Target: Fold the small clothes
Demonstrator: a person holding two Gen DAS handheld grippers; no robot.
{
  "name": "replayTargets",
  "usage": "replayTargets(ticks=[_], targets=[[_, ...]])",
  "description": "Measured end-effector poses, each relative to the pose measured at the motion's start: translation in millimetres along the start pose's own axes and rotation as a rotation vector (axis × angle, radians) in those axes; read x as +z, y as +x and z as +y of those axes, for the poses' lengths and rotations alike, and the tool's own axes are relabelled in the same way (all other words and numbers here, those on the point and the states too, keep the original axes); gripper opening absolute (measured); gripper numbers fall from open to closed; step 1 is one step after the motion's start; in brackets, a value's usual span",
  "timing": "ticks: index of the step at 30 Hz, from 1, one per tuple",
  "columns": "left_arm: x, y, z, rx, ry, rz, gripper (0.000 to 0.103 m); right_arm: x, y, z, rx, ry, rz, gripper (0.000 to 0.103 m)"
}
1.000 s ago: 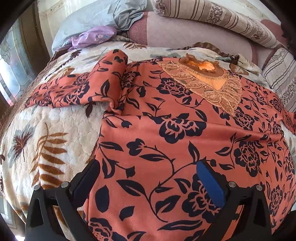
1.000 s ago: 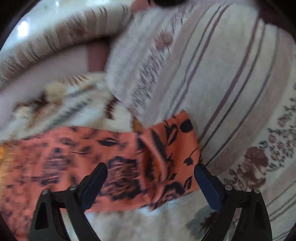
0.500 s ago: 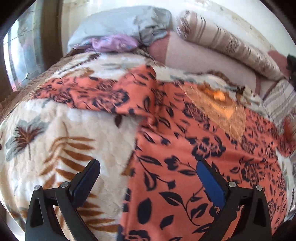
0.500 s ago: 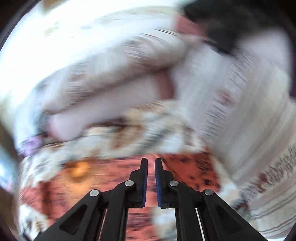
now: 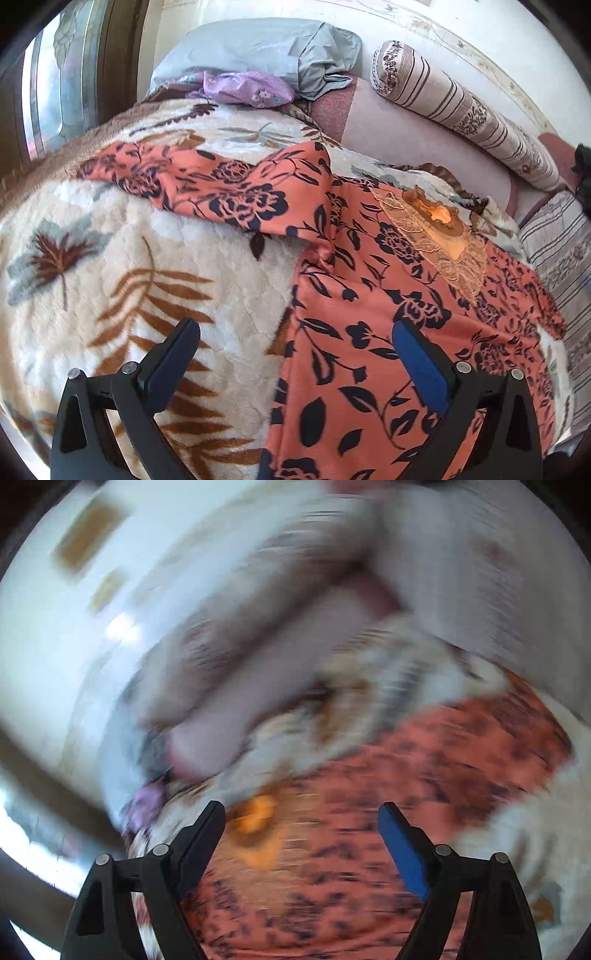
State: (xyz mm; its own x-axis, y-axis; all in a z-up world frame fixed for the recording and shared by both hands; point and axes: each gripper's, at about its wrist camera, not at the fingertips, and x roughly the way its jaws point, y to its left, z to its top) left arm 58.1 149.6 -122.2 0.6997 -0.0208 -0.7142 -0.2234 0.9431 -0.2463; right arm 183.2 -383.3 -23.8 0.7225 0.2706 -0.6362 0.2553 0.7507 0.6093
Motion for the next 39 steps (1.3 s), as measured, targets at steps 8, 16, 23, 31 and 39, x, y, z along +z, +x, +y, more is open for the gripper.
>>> replayTargets(ticks=[8,16,23,31,39], targets=[[-9.0,9.6,-29.3,-0.035,0.109,-0.022,0.103,30.1,34.7,-152.7,-0.044,0.263,0.012,0.071],[-12.6,18.0,-34.9,-0.004,0.155,-0.011,0.103,44.3,78.1,-174.7,-0.123,0.331,0.058,0.006],[-1.3,-1.3,-19.6,-0.063,0.083,-0.070,0.103,59.4,41.2,2.8,0.218,0.097,0.021,0.006],[8.7,-11.0,9.9,-0.097,-0.052,-0.094,0.103,-59.3,80.6,177.7,0.620,0.039,0.178,0.009],[7.7,-8.2,20.2,-0.074,-0.093,-0.087,0.103,-205.6,215.7,105.0,0.352,0.202,0.542,0.050]])
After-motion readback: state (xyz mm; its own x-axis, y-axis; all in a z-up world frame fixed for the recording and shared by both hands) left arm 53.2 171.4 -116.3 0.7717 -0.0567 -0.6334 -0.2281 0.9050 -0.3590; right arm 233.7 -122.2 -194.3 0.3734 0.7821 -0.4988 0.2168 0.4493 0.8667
